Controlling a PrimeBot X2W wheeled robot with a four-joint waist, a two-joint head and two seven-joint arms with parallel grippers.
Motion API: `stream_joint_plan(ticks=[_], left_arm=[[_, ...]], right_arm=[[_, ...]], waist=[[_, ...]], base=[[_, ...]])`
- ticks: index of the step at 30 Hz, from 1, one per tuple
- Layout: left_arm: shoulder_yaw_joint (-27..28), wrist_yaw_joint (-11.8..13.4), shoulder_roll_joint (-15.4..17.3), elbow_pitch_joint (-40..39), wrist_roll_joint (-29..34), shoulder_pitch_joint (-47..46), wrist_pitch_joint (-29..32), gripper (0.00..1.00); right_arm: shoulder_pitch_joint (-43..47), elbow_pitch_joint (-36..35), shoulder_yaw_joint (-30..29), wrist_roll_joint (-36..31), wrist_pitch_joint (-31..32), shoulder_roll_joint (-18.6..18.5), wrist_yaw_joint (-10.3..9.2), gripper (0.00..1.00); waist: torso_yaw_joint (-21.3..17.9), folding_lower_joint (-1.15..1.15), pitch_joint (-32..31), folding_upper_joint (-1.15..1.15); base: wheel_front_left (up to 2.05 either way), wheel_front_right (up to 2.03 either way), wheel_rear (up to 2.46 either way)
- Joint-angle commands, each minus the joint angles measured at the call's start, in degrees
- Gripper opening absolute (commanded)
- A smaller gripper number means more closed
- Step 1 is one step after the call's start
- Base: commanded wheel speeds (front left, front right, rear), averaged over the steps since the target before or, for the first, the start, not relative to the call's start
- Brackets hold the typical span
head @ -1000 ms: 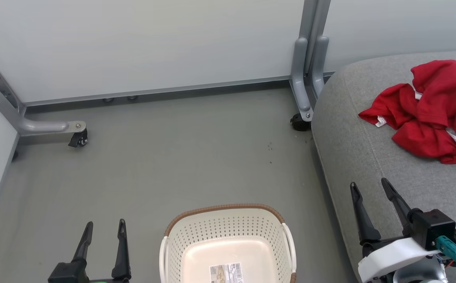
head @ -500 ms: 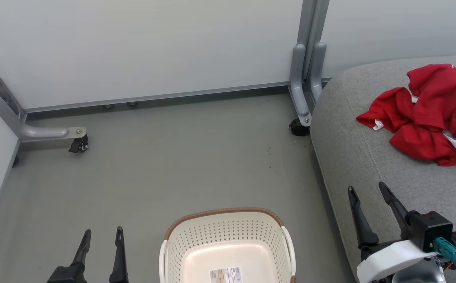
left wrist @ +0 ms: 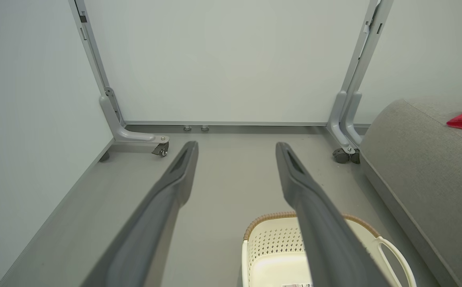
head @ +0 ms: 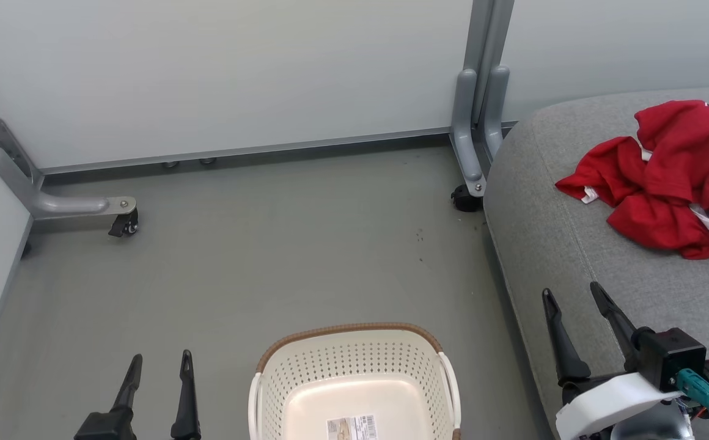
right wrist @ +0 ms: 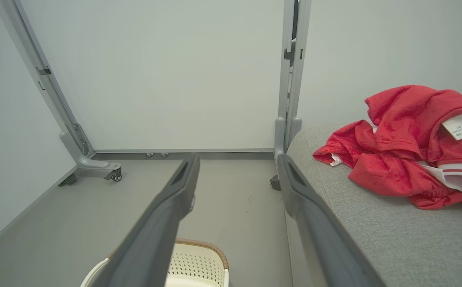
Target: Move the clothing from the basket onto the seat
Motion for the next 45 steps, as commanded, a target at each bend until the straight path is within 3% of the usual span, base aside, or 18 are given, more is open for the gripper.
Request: stream_joint_plan(ticks=[1,4,26,45], left_arm=[[0.0,-0.1,0.0,-0.1,0.0,0.0,0.0,0.00],[0.2,-0.1,-0.3,0.9,-0.8,-0.1,0.6,0.00],[2.8,-1.7,-0.9,1.3,-23.3,-3.9,6.4,0.00],[4.6,-2.7,-1.2,1.6,-38.4,-6.7,10.4,0.00]], right_arm=[[0.0,0.0,0.0,0.0,0.0,0.0,0.00,0.00],[0.3,1.0,0.3,0.9,-0.2,0.1,0.00,0.00],[-4.1,6.8,-0.3,26.9,0.6,-1.4,0.00,0.00],[-6.8,10.5,-1.1,43.5,1.5,-2.0,0.00,0.00]], waist=[[0.0,0.00,0.0,0.00],[0.0,0.00,0.0,0.00],[0.3,0.00,0.3,0.00],[0.6,0.00,0.5,0.00]], base=[[0.00,0.00,0.00],[0.00,0.00,0.00],[0.00,0.00,0.00],[0.00,0.00,0.00]])
